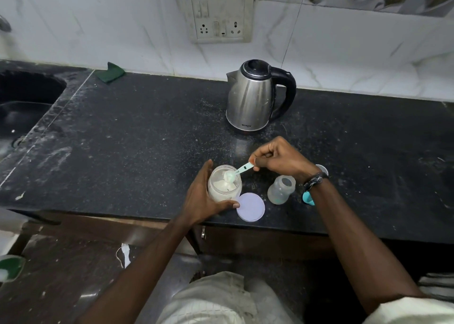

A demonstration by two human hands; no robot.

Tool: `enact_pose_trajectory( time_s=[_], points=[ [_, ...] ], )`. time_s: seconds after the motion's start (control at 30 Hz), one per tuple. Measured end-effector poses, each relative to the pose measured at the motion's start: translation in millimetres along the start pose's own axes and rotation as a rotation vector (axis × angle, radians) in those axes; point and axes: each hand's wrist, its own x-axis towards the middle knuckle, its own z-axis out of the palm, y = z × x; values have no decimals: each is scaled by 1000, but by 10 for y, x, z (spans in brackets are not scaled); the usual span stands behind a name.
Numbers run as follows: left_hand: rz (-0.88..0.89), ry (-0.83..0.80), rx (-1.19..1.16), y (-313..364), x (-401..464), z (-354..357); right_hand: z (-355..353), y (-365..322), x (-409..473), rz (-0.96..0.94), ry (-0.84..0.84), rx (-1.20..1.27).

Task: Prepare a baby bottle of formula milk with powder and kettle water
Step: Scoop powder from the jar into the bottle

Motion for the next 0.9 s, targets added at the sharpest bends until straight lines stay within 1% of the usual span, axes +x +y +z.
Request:
enact_pose_trajectory(
  time_s=[0.07, 0.13, 0.2, 0.3, 0.37, 0.4, 0.53, 0.7, 0.77, 0.9],
  points=[
    [14, 7, 5, 44, 12, -16, -88, 21, -57, 23, 29, 37],
    [69, 30, 45, 135, 32, -25, -205, 56, -124, 37, 65, 50],
    [189, 58, 100, 280, 60, -23, -335, 106, -196, 60, 124, 76],
    [416, 132, 150, 537, 126, 25, -523, 201, -314, 110, 241, 119],
    [506, 151, 127, 681, 163, 115, -636, 270, -399, 138, 296, 124],
    [525, 139, 102, 737, 172, 178, -682, 299, -441, 145, 312, 121],
    [499, 32, 3, 864, 149, 522, -801, 413, -622, 174, 357, 91],
    [307, -89, -99, 858, 164, 896, -826, 530, -755, 222, 395, 46],
    [234, -124, -110, 827, 215, 1004, -807, 553, -775, 233, 390, 24],
    [167, -195, -71, 782, 301, 1147, -754, 580, -766, 232, 381, 24]
  ],
)
